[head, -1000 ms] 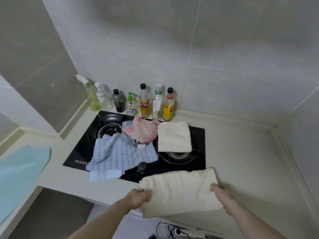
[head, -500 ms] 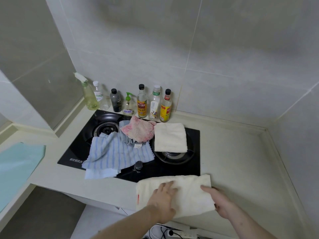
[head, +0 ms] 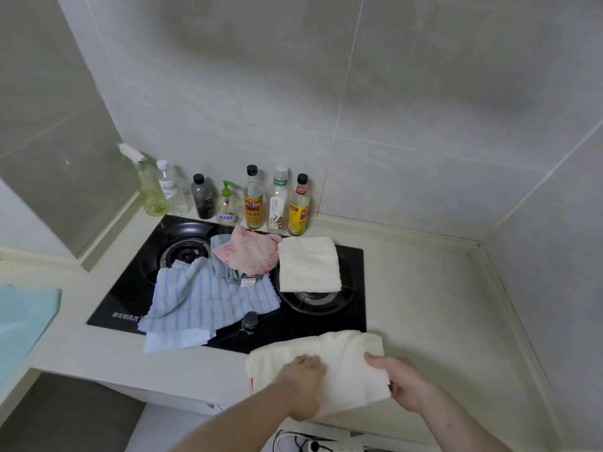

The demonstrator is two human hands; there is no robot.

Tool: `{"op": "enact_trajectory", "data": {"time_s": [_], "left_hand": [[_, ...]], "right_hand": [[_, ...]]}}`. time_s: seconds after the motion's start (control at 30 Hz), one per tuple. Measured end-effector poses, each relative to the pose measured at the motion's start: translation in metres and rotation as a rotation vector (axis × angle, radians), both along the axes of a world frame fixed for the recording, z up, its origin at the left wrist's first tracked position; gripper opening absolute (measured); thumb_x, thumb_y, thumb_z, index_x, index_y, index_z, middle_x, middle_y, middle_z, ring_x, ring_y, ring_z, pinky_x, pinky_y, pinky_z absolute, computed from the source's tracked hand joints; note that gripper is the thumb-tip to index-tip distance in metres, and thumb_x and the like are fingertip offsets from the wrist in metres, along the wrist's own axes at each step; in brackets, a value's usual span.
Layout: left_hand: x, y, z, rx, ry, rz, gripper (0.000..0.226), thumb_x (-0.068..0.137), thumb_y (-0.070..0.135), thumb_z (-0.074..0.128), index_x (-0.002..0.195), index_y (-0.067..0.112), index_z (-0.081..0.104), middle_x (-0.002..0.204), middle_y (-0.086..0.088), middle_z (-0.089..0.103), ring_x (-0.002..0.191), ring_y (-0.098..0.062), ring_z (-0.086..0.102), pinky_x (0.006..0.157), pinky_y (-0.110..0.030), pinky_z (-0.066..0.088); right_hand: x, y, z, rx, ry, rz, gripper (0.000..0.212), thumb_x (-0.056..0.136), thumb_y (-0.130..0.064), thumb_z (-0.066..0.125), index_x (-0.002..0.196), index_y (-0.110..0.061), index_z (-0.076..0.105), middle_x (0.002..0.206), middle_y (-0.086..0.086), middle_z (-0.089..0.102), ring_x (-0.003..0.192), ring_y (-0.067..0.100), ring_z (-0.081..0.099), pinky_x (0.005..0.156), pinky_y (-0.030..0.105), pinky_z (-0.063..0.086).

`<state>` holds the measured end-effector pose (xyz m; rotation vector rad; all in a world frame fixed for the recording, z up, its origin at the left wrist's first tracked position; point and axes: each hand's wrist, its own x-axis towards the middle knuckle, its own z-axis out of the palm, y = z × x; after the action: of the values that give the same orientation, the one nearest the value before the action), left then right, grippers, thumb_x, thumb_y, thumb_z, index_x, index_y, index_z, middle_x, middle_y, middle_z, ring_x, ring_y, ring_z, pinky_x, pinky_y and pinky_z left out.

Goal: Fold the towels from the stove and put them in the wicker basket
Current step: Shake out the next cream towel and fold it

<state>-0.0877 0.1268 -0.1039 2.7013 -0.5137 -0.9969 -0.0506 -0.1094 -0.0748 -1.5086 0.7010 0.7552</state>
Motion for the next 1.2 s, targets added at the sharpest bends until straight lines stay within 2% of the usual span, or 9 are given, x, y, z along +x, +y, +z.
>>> {"op": "enact_trajectory", "data": {"time_s": [0.1,0.2,0.37,0.53,0.67,0.87,0.93,1.07,1.2], "left_hand": [[-0.007,0.02,-0.005,-0.073,-0.013,0.123,0.078,0.092,0.028,0.056,0.161,0.025,0.021,0.171,0.0,0.005,0.157,-0.025,0.005,0.126,-0.04,0.016],[-0.017,0.045,-0.01,-0.179,-0.067,0.366,0.076,0.086,0.029,0.056,0.157,0.033,0.031,0.168,0.006,0.015,0.153,-0.023,0.017,0.123,-0.035,0.025],[-0.041,0.086,-0.016,-0.194,-0.192,0.822,0.068,0.084,0.034,0.06,0.148,0.027,0.039,0.151,0.003,0.032,0.133,-0.023,0.039,0.107,-0.036,0.042],[-0.055,0.112,-0.037,-0.461,0.086,1.169,0.07,0.074,0.04,0.07,0.137,0.024,0.047,0.122,0.008,0.059,0.104,-0.016,0.065,0.091,-0.041,0.057],[-0.06,0.11,-0.025,-0.602,0.157,1.235,0.044,0.086,0.022,0.065,0.126,0.024,0.049,0.111,0.012,0.063,0.099,-0.014,0.064,0.082,-0.032,0.055],[-0.062,0.112,-0.006,-0.798,0.28,1.266,0.018,0.081,0.019,0.054,0.096,0.024,0.064,0.09,-0.007,0.063,0.078,-0.022,0.054,0.067,-0.033,0.043],[-0.062,0.116,-0.008,-0.831,0.312,1.289,0.016,0.091,0.016,0.053,0.098,0.022,0.067,0.089,-0.009,0.062,0.082,-0.023,0.054,0.069,-0.034,0.043],[-0.062,0.12,-0.017,-0.832,0.347,1.342,0.021,0.096,0.021,0.054,0.111,0.021,0.069,0.096,-0.017,0.071,0.086,-0.022,0.063,0.073,-0.034,0.053],[-0.061,0.121,-0.023,-0.852,0.367,1.365,0.028,0.095,0.031,0.055,0.116,0.016,0.067,0.1,-0.013,0.074,0.088,-0.022,0.067,0.077,-0.034,0.056]], "right_hand": [[0.003,0.005,0.01,0.042,-0.011,0.029,0.033,0.087,-0.014,0.077,0.115,0.003,0.07,0.105,0.018,0.077,0.099,0.033,0.074,0.079,0.037,0.058],[0.009,0.014,0.019,0.057,-0.047,0.111,0.033,0.089,-0.016,0.074,0.121,-0.007,0.069,0.11,0.012,0.077,0.104,0.03,0.074,0.093,0.043,0.057],[0.013,0.047,0.028,0.066,-0.076,0.228,0.04,0.086,-0.015,0.077,0.124,-0.018,0.065,0.111,0.007,0.077,0.106,0.028,0.073,0.098,0.044,0.053],[0.008,0.089,0.029,0.071,-0.106,0.255,0.039,0.083,-0.011,0.077,0.121,-0.019,0.069,0.106,0.007,0.078,0.102,0.029,0.074,0.087,0.04,0.056],[0.003,0.117,0.019,0.051,-0.148,0.3,0.056,0.073,-0.014,0.081,0.126,-0.019,0.066,0.106,0.005,0.078,0.096,0.026,0.076,0.089,0.047,0.059],[-0.016,0.155,0.009,-0.028,-0.221,0.447,0.065,0.064,-0.02,0.083,0.12,-0.038,0.055,0.121,0.003,0.066,0.097,0.017,0.074,0.083,0.041,0.063],[-0.023,0.164,0.008,-0.058,-0.247,0.527,0.074,0.067,-0.017,0.081,0.131,-0.038,0.051,0.111,0.001,0.07,0.094,0.013,0.073,0.074,0.032,0.063],[-0.033,0.174,0.0,-0.124,-0.263,0.636,0.103,0.063,-0.016,0.078,0.149,-0.046,0.031,0.105,0.013,0.07,0.093,0.02,0.073,0.067,0.033,0.063],[-0.039,0.177,-0.002,-0.136,-0.245,0.71,0.097,0.069,-0.012,0.073,0.152,-0.034,0.028,0.08,0.006,0.058,0.071,0.013,0.066,0.066,0.03,0.062]]}}
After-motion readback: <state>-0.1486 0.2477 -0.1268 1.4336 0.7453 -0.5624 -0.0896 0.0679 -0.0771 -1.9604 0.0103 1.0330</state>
